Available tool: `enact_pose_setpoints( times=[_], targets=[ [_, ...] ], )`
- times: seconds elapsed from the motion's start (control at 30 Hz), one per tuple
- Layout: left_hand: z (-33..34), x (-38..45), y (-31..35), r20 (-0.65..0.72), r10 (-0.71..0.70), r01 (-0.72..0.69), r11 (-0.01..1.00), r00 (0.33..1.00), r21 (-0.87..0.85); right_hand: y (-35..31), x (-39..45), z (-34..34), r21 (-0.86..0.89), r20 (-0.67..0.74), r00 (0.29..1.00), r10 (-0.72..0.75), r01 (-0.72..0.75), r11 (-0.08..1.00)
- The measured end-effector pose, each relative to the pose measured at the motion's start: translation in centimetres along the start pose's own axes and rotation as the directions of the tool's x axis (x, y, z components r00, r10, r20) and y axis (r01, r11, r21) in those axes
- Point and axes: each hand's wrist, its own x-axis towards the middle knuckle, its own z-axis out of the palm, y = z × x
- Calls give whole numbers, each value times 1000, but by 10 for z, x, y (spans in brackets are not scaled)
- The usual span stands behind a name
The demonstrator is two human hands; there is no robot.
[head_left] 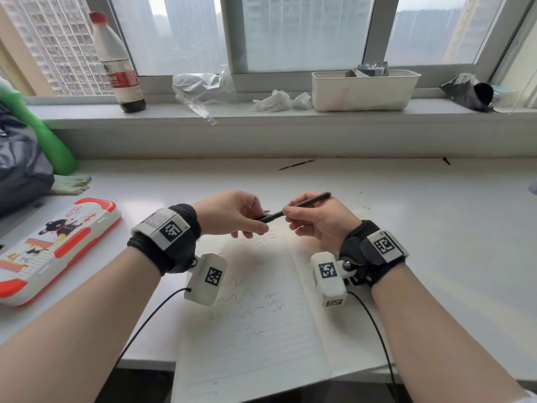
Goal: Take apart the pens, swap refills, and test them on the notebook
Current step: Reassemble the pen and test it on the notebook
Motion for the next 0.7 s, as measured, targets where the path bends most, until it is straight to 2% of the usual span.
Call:
enact_pose_setpoints(
  times=[0.33, 0.47, 0.57, 0.7],
  targets=[
    [1, 1, 2, -27, 49, -52, 990, 998, -132, -2, 1, 0, 64, 105, 994, -34, 27, 998],
    [-5, 3, 5, -75, 24, -30, 996, 997, -82, -6, 1, -3, 99, -4, 1000, -31, 31, 995],
    [-7, 2, 5, -112, 20, -26, 999, 994, -47, -7, -1, -5, 23, -63, 996, -68, 70, 997],
    [-5, 0, 4, -136, 46, -50, 998, 990, -26, -7, -2, -5, -121, -71, 996, -45, 36, 992]
  ],
)
